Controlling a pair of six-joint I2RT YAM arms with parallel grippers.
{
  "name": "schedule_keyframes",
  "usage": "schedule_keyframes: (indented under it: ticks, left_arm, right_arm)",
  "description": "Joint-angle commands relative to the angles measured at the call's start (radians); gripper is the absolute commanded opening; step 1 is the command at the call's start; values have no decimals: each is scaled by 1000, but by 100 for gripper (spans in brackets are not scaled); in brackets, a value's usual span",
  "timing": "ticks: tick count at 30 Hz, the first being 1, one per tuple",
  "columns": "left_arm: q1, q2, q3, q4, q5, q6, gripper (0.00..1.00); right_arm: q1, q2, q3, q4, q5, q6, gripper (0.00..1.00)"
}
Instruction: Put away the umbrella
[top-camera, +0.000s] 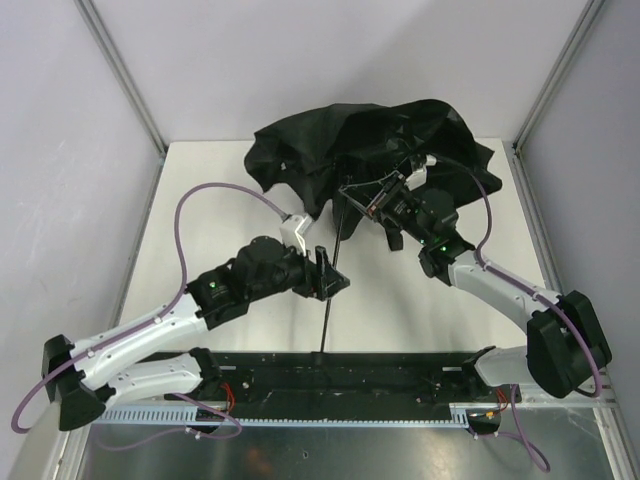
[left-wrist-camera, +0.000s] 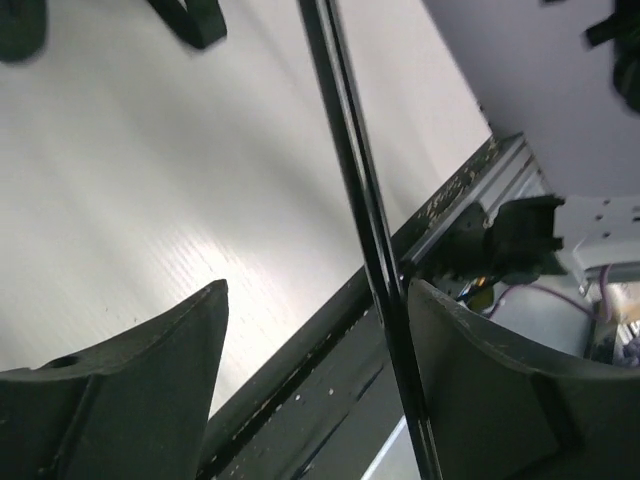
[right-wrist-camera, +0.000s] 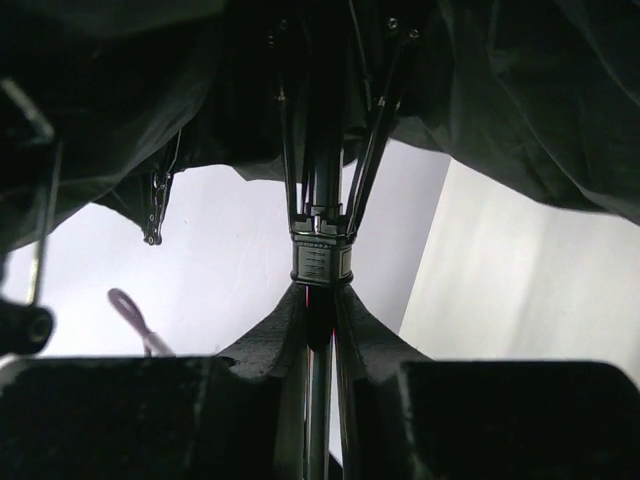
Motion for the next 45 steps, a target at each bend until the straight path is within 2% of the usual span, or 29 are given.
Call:
schedule_keyframes:
  ticks: [1,5,7,9,11,13,17,19,21,27,31,32,35,38,39,41,45]
  left_arm:
    - [1,-11,-64,41,70,-43,73]
    - [0,-36,-125,42,94,-80,60]
    - [0,-42,-146,44,92,-89,49]
    - [0,-33,-136,50,82,-78,34]
    - [5,-9,-100,51,50,-47,12]
    - [23,23,-54,52,10,-14,3]
    - [80,80,50,57,-83,40,0]
    - [94,107,95,67,-99,55,0]
    - [97,127,117,75,-100,60,0]
    - [98,92,64,93,-85,33,0]
    - [94,23,-14,103,-81,16,0]
    - [94,8,-40,106,-80,9,0]
    - [91,-32,-108,132,-51,-7,0]
    - [82,-50,-157,168,-26,-24,0]
    - [80,-51,-167,175,-15,-27,0]
    - [77,-46,-182,183,0,-32,0]
    - [76,-50,-207,194,15,-40,0]
  right_arm:
    - [-22,-16,62,136,-43,-2,0]
    - [-73,-17,72,137,-44,-39,0]
    - [-94,-8,80,138,-55,-51,0]
    - [-103,2,98,94,-71,-85,0]
    - [-98,12,101,29,-100,-120,0]
    - [-68,10,79,-32,-118,-172,0]
    - [116,-68,-63,-107,-17,-241,0]
    - [255,-99,-139,-104,86,-228,0]
    - [341,-127,-204,-68,165,-188,0]
    - [334,-135,-256,-1,191,-142,0]
    - [285,-95,-257,44,171,-202,0]
    - [253,-89,-256,64,144,-211,6]
    - [172,-76,-254,131,100,-207,41]
    - [162,-61,-238,167,172,-203,78]
    - [165,-52,-215,162,202,-213,88]
    - [164,-18,-158,134,240,-233,96]
    - [155,42,-43,7,377,-187,99]
